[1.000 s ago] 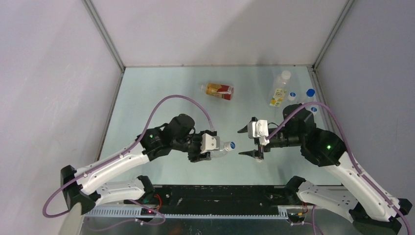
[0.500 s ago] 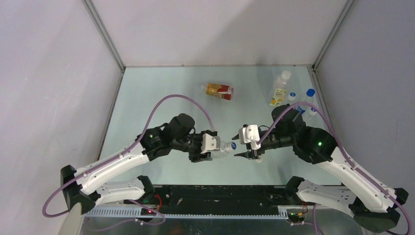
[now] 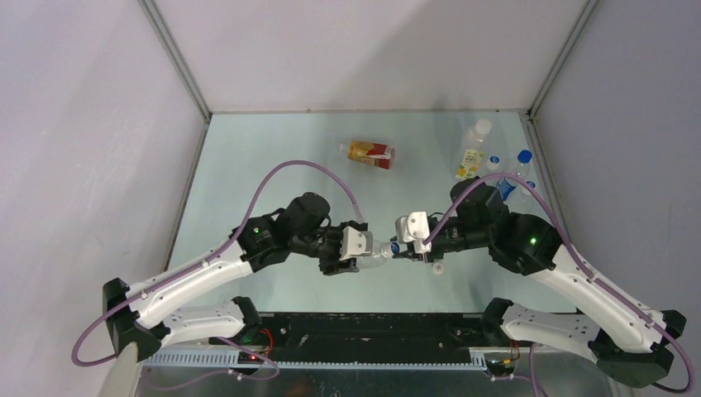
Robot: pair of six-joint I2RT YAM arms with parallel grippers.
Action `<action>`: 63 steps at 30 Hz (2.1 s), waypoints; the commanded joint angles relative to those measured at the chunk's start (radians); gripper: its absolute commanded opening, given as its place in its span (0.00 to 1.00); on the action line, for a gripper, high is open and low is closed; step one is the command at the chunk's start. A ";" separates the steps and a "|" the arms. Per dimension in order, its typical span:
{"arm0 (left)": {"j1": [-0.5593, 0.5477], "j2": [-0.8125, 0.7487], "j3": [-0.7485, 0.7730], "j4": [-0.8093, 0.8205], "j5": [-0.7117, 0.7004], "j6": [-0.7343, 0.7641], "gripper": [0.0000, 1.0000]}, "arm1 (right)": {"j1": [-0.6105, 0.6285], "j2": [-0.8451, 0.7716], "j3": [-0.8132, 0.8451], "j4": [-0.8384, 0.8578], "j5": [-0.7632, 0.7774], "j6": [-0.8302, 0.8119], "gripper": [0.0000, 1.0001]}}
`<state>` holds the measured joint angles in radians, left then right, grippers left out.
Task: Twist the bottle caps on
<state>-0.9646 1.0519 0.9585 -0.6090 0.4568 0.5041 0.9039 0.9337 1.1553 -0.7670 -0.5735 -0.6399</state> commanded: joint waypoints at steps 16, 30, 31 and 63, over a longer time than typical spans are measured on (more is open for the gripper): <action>-0.167 -0.109 -0.113 0.380 -0.679 0.100 0.18 | -0.001 0.161 0.040 0.170 0.498 1.320 0.00; -0.075 -0.115 -0.116 0.192 -0.336 0.068 0.17 | -0.027 0.034 0.016 0.337 0.328 0.923 0.63; -0.052 -0.114 -0.107 0.175 -0.273 0.056 0.17 | -0.027 0.013 0.012 0.336 0.301 0.836 0.64; 0.012 -0.025 0.020 0.011 0.001 0.045 0.17 | 0.069 0.059 0.095 -0.018 0.043 -0.005 0.47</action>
<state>-0.9585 1.0290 0.9375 -0.6106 0.4263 0.5644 0.9615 0.9855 1.2095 -0.7799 -0.5354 -0.6220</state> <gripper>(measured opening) 0.555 0.504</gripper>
